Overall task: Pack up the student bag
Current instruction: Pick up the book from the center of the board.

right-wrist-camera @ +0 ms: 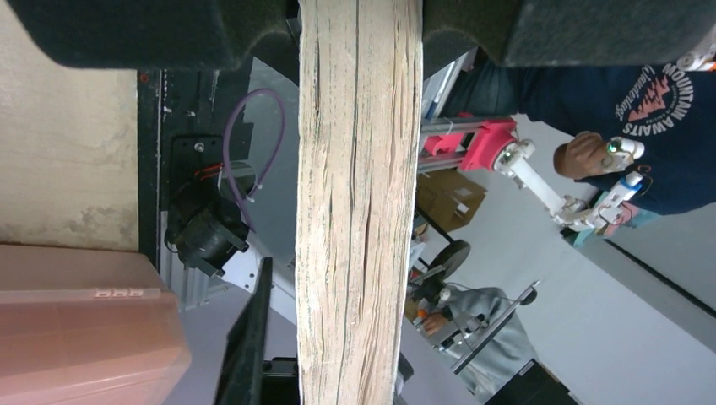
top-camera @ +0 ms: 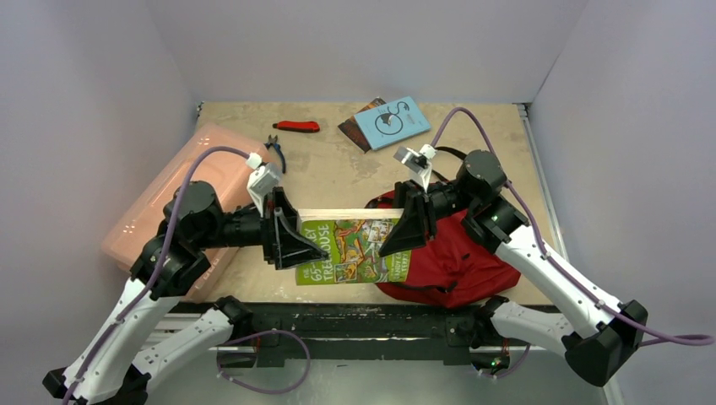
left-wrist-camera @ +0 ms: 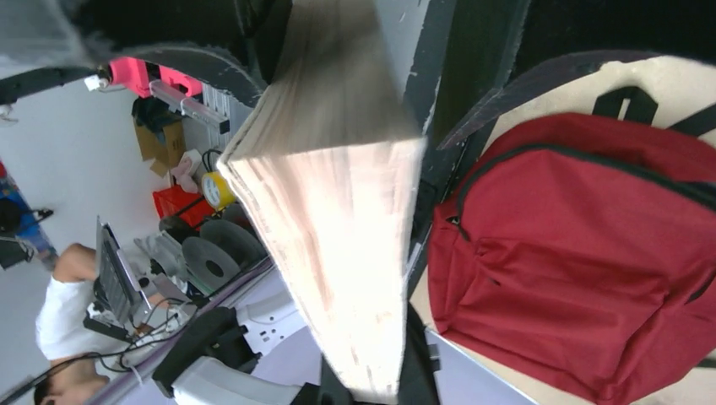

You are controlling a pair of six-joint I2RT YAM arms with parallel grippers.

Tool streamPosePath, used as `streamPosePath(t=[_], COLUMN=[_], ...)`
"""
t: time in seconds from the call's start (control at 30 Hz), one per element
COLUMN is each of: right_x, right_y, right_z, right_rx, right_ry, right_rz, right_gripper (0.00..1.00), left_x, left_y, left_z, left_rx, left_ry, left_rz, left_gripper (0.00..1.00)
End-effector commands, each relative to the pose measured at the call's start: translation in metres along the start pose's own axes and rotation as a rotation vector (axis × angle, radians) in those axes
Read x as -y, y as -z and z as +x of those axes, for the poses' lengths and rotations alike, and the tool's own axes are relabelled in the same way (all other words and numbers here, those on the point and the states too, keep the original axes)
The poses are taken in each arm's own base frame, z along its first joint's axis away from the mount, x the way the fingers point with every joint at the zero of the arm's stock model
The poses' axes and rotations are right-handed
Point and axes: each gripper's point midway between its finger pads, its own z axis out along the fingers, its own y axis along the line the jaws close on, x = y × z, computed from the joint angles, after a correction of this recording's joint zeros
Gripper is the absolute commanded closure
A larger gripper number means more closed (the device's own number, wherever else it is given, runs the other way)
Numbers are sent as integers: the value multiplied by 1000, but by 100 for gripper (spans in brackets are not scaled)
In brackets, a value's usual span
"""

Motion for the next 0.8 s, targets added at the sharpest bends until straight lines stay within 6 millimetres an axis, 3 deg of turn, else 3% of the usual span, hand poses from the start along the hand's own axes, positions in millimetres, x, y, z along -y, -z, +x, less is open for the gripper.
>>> streamPosePath(t=[0.0,0.03,0.13,0.17,0.23,0.33,0.43,0.5,0.57,0.63,0.77], right_x=[-12,-7,27,41,88,143,173,181,186,194,206], right_y=[0,0,0,3,23,72,117,123,123,109,88], right_z=[-17,-21,-24,-24,-29,-23,-3,12,27,51,92], right_rx=[24,42,66,73,137,241,313,283,216,68,-172], right_ry=[115,114,59,29,-50,-181,-238,-229,-181,-144,-87], right_rz=[3,32,174,236,496,912,1205,1274,1379,1460,1591], right_gripper=[100,97,63,50,31,11,7,1,1,1,3], left_x=[26,23,-2,-17,-58,-113,-131,-131,-131,-134,-137], left_y=[-1,-3,-2,2,22,79,117,126,130,131,112], left_z=[-19,-17,-13,-12,-10,3,12,13,12,15,22], left_rx=[46,37,36,51,89,155,221,264,291,302,260], left_ry=[13,31,72,85,131,211,225,229,228,237,268], left_rz=[132,118,-29,-131,-419,-874,-1076,-1103,-1111,-1122,-1062], left_gripper=[59,70,100,100,100,100,100,100,100,100,100])
